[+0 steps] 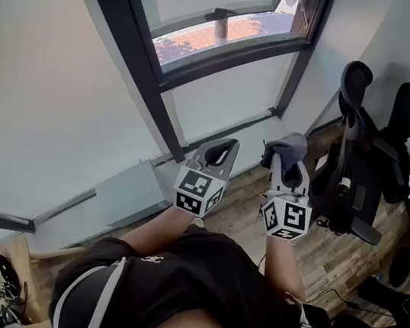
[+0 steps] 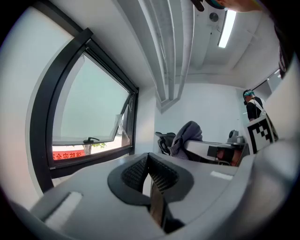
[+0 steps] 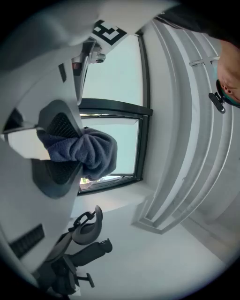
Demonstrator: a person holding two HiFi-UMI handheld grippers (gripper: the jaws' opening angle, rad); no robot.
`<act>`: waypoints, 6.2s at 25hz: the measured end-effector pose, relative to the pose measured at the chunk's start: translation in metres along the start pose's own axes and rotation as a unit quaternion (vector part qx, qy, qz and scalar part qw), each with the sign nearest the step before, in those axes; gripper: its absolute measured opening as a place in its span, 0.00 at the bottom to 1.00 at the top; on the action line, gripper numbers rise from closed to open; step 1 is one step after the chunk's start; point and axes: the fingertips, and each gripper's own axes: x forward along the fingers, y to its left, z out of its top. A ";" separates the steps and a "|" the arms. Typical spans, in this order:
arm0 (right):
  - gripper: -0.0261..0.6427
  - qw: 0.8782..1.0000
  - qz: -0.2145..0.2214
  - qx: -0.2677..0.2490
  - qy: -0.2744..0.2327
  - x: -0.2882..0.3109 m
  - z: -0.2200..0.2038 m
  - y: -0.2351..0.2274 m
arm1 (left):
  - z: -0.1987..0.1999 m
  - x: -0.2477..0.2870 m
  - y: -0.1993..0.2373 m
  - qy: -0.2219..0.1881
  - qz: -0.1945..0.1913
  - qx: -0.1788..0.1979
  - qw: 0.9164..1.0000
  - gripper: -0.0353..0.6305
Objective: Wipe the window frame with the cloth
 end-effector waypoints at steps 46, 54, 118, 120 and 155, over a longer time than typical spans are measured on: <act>0.20 0.999 0.001 -0.036 0.016 -0.026 -0.013 -0.035 | 0.008 0.009 -0.058 -0.047 -0.025 0.024 0.998 0.07; 0.20 0.998 0.007 -0.050 0.023 0.021 -0.019 -0.053 | 0.000 0.061 -0.041 -0.039 -0.035 0.014 0.999 0.07; 0.20 0.994 -0.069 -0.071 -0.046 0.571 0.082 -0.291 | 0.029 0.420 0.256 -0.033 0.071 -0.061 0.995 0.07; 0.20 0.992 -0.075 -0.085 -0.055 0.581 0.097 -0.294 | 0.028 0.418 0.260 -0.034 0.074 -0.064 0.995 0.07; 0.20 0.971 -0.100 -0.193 -0.096 0.681 0.275 -0.353 | 0.029 0.444 0.262 -0.035 0.098 -0.080 0.991 0.07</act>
